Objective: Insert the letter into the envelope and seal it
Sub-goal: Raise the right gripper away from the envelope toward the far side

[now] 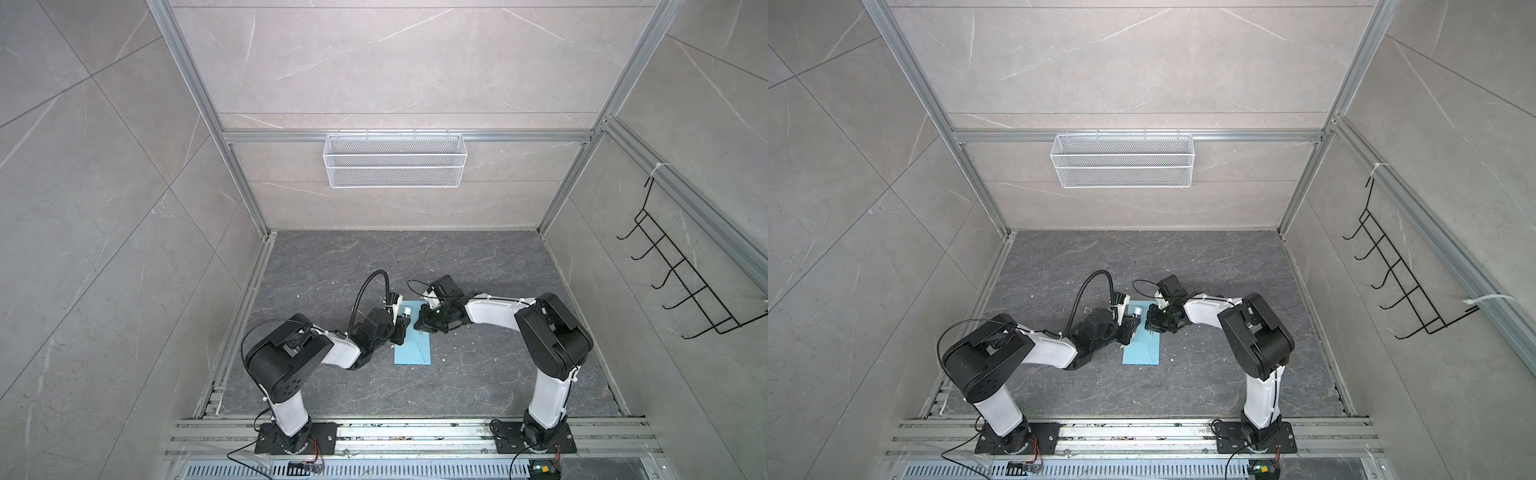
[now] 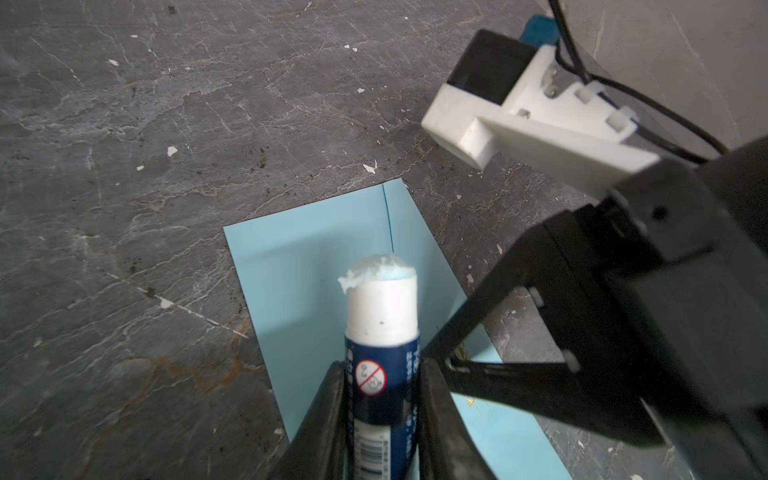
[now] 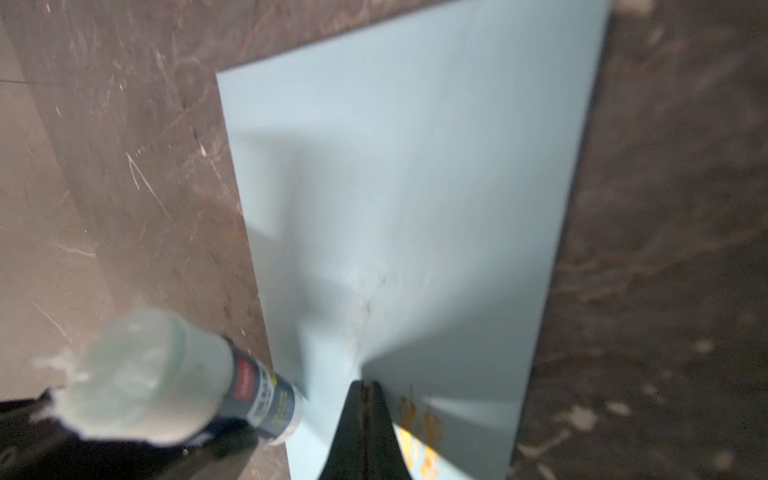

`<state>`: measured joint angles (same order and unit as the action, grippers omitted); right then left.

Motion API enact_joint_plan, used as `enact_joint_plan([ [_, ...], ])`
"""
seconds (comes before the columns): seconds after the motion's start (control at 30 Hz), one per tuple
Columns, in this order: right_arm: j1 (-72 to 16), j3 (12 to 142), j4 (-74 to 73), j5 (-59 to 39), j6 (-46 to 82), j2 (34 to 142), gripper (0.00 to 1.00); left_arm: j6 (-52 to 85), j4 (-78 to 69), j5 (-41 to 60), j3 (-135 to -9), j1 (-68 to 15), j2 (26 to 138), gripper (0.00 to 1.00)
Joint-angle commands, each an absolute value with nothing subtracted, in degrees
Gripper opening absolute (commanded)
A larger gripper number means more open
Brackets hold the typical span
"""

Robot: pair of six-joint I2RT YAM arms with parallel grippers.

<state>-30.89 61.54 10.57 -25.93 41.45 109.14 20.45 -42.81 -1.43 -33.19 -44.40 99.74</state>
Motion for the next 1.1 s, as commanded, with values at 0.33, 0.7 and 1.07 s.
enact_joint_plan([
  [0.33,-24.8,70.3,16.8,-25.1,37.9,116.1,0.0,20.0,-42.2,-3.2,-31.6,-44.5,96.9,0.0],
  [0.7,-24.8,69.6,10.4,-31.2,40.0,106.8,0.05,18.3,-42.9,-1.4,-30.8,-44.5,93.3,0.0],
  [1.07,-24.7,62.8,15.1,-24.4,27.3,74.8,0.36,5.9,-50.2,11.1,-27.0,-44.5,76.7,0.0],
])
